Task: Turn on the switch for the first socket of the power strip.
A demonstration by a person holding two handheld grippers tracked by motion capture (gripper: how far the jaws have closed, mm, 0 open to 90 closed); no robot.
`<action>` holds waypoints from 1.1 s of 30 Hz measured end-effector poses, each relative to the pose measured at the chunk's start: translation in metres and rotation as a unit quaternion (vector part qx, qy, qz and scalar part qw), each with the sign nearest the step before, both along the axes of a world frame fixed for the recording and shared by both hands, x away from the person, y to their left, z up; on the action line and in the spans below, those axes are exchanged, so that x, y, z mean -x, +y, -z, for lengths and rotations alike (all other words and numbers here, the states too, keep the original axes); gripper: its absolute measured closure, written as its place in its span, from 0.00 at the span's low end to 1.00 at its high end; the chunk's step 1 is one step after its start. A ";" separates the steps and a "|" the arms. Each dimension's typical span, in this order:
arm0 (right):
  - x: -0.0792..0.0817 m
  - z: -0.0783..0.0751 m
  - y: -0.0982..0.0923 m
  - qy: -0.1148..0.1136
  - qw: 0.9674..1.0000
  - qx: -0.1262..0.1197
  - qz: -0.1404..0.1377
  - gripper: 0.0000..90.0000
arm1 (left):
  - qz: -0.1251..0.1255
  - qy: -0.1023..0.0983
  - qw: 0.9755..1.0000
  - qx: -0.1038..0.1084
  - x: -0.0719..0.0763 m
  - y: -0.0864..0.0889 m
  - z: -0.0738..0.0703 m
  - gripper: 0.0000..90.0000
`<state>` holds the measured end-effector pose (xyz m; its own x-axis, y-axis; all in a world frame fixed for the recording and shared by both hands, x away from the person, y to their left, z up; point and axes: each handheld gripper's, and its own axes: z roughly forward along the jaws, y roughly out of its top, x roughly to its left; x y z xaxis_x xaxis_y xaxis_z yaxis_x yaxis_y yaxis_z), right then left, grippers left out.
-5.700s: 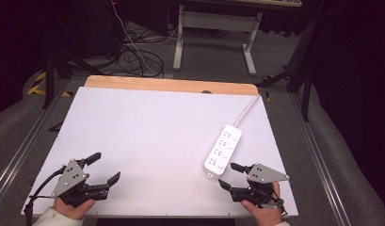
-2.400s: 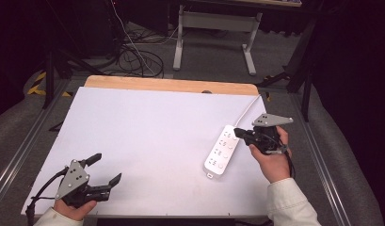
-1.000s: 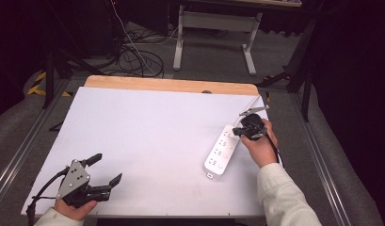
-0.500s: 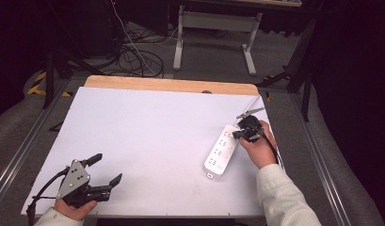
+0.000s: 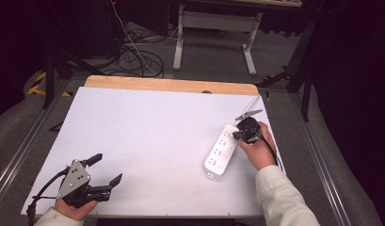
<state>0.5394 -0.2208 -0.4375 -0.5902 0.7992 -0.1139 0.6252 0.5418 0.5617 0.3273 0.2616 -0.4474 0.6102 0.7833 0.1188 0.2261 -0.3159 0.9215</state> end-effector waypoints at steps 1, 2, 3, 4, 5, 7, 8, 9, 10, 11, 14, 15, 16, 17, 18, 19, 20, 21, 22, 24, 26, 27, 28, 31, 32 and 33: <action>0.001 0.000 0.000 -0.003 1.000 0.002 0.000 1.00 | 0.000 0.000 1.000 -0.001 0.000 0.000 0.000 0.15; 0.001 0.001 0.001 -0.004 1.000 0.003 0.001 1.00 | 0.000 0.000 1.000 0.000 0.000 0.000 0.000 0.15; 0.001 0.001 0.001 -0.004 1.000 0.003 0.001 1.00 | 0.000 0.000 1.000 0.000 0.000 0.000 0.000 0.15; 0.002 0.001 0.001 -0.005 1.000 0.004 0.001 1.00 | 0.000 0.000 1.000 0.000 0.000 0.000 0.000 0.15; 0.002 0.001 0.001 -0.005 1.000 0.004 0.001 1.00 | 0.000 0.000 1.000 0.000 0.000 0.000 0.000 0.15; 0.002 0.002 0.001 -0.007 1.000 0.002 0.001 1.00 | -0.001 0.000 1.000 0.000 0.000 0.000 0.000 0.15; 0.003 0.002 0.002 -0.006 1.000 0.001 0.002 1.00 | -0.001 -0.001 1.000 -0.002 0.000 0.000 0.000 0.15; 0.003 0.002 0.002 -0.006 1.000 0.001 0.002 1.00 | -0.001 -0.001 1.000 -0.002 0.000 0.000 0.000 0.15; 0.003 0.003 0.002 -0.006 1.000 0.001 0.005 1.00 | -0.001 -0.001 1.000 -0.002 0.000 0.000 0.000 0.15; 0.003 0.003 0.002 -0.006 1.000 0.001 0.005 1.00 | -0.001 -0.001 1.000 -0.002 0.000 -0.001 0.000 0.15; 0.003 0.003 0.003 -0.006 1.000 0.004 0.006 1.00 | -0.001 -0.001 1.000 -0.002 0.000 0.000 0.000 0.15; 0.002 0.003 0.002 -0.003 1.000 -0.001 0.010 1.00 | -0.001 -0.001 1.000 -0.002 0.000 0.000 0.000 0.15; 0.002 0.003 0.002 -0.002 1.000 -0.003 0.011 1.00 | -0.001 -0.001 1.000 -0.002 0.000 0.000 0.000 0.15; 0.002 0.003 0.002 -0.002 1.000 -0.003 0.011 1.00 | -0.001 -0.001 1.000 -0.002 0.000 -0.001 0.000 0.15; 0.002 0.003 0.002 -0.002 1.000 -0.003 0.011 1.00 | -0.001 -0.001 1.000 -0.002 0.000 -0.001 0.000 0.15; 0.002 0.003 0.002 -0.002 1.000 -0.003 0.011 1.00 | -0.001 -0.001 1.000 -0.001 0.000 -0.001 0.000 0.15; 0.002 0.003 0.002 -0.002 1.000 -0.004 0.012 1.00 | -0.001 -0.001 1.000 -0.002 0.000 0.000 0.000 0.15; 0.002 0.003 0.002 -0.002 1.000 -0.004 0.012 1.00 | -0.001 -0.001 1.000 -0.002 0.000 0.000 0.000 0.15; 0.002 0.004 0.002 -0.002 1.000 -0.002 0.013 1.00 | -0.001 -0.001 1.000 -0.001 0.000 0.000 0.000 0.15; 0.002 0.004 0.003 -0.001 1.000 -0.002 0.014 1.00 | 0.000 -0.001 1.000 -0.001 0.000 -0.001 0.000 0.15; 0.002 0.004 0.002 -0.001 1.000 -0.003 0.015 1.00 | 0.000 -0.001 1.000 -0.001 0.001 -0.001 0.000 0.15; 0.002 0.004 0.002 0.000 1.000 -0.005 0.015 1.00 | 0.000 -0.001 1.000 -0.001 0.001 -0.001 0.000 0.15; 0.002 0.004 0.002 0.000 1.000 -0.005 0.015 1.00 | 0.000 -0.001 1.000 -0.001 0.000 -0.001 0.000 0.15; 0.002 0.004 0.001 0.001 1.000 -0.007 0.016 1.00 | 0.000 -0.001 1.000 -0.001 0.000 -0.001 0.000 0.15; 0.002 0.004 0.002 0.000 1.000 -0.006 0.018 1.00 | 0.000 -0.001 1.000 -0.001 0.001 -0.001 0.000 0.15; 0.002 0.004 0.002 0.000 1.000 -0.006 0.018 1.00 | 0.000 -0.001 1.000 -0.001 0.001 -0.001 0.000 0.15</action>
<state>0.5370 -0.2188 -0.4418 -0.5618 0.8206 -0.1049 0.6437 0.5133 0.5676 0.3268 0.2608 -0.4475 0.6104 0.7827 0.1214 0.2249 -0.3182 0.9209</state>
